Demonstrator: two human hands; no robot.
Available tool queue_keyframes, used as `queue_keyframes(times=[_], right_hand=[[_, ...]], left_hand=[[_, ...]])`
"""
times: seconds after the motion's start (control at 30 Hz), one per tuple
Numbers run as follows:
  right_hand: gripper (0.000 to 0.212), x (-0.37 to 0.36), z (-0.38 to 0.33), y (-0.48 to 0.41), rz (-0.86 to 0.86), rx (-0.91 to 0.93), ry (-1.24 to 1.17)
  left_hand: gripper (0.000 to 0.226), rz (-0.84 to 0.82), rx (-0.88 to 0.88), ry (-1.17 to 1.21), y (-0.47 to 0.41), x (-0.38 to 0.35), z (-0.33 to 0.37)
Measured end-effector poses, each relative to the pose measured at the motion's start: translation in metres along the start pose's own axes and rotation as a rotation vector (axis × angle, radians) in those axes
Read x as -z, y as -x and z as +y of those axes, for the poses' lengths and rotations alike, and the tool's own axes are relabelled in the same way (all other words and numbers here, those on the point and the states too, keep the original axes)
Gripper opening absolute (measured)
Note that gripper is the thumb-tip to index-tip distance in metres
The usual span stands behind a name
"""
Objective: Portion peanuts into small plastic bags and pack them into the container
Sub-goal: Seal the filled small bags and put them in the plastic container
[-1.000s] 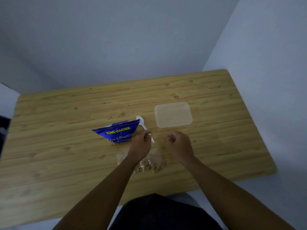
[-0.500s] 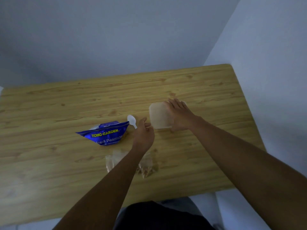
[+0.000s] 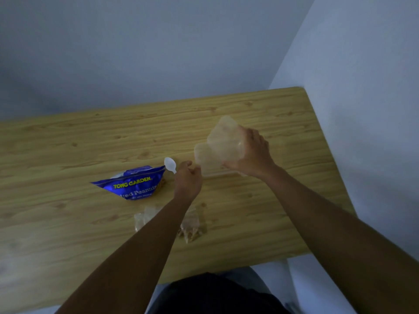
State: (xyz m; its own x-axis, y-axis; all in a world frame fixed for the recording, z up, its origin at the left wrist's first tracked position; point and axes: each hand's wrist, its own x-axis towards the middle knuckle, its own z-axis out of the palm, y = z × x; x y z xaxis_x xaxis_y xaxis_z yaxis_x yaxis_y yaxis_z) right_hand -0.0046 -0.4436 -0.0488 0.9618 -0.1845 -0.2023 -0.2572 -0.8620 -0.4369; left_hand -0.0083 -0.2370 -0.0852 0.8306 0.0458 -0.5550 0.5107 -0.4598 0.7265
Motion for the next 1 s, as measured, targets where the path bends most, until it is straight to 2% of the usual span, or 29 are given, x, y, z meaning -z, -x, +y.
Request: queue_keyframes(times=[0.2,0.33,0.4,0.53,0.7,0.8,0.87,0.93,1.0], right_hand=[[0.112,-0.024,0.026,0.058,0.218,-0.46,-0.14],[0.1,-0.06,0.032,0.097,0.295,-0.697,-0.031],[0.097,-0.075,0.032,0.112,0.287,-0.715,0.06],[0.096,-0.095,0.036,0.125,0.245,-0.673,0.122],[0.093,-0.098,0.041,0.128,0.237,-0.609,0.074],[0.062,-0.098,0.03,0.136,0.376,-0.399,0.011],[0.039,-0.102,0.012,0.142,0.386,-0.209,-0.053],[0.028,-0.111,-0.011,0.147,0.295,-0.008,-0.105],[0.029,-0.12,-0.033,0.149,0.122,0.131,-0.138]], left_hand=[[0.034,0.037,-0.004,-0.01,-0.006,-0.002,-0.004],[0.029,0.064,-0.012,-0.029,-0.002,0.008,-0.007],[0.027,0.084,-0.015,-0.035,0.0,0.014,-0.009],[0.032,0.094,-0.041,-0.078,0.005,0.021,-0.014],[0.038,0.061,-0.118,-0.181,0.02,0.034,-0.027],[0.027,0.067,-0.259,-0.256,0.034,0.048,-0.04],[0.025,0.052,-0.363,-0.329,0.039,0.059,-0.057],[0.023,0.019,-0.403,-0.424,0.042,0.071,-0.078],[0.025,-0.012,-0.377,-0.524,0.042,0.082,-0.099]])
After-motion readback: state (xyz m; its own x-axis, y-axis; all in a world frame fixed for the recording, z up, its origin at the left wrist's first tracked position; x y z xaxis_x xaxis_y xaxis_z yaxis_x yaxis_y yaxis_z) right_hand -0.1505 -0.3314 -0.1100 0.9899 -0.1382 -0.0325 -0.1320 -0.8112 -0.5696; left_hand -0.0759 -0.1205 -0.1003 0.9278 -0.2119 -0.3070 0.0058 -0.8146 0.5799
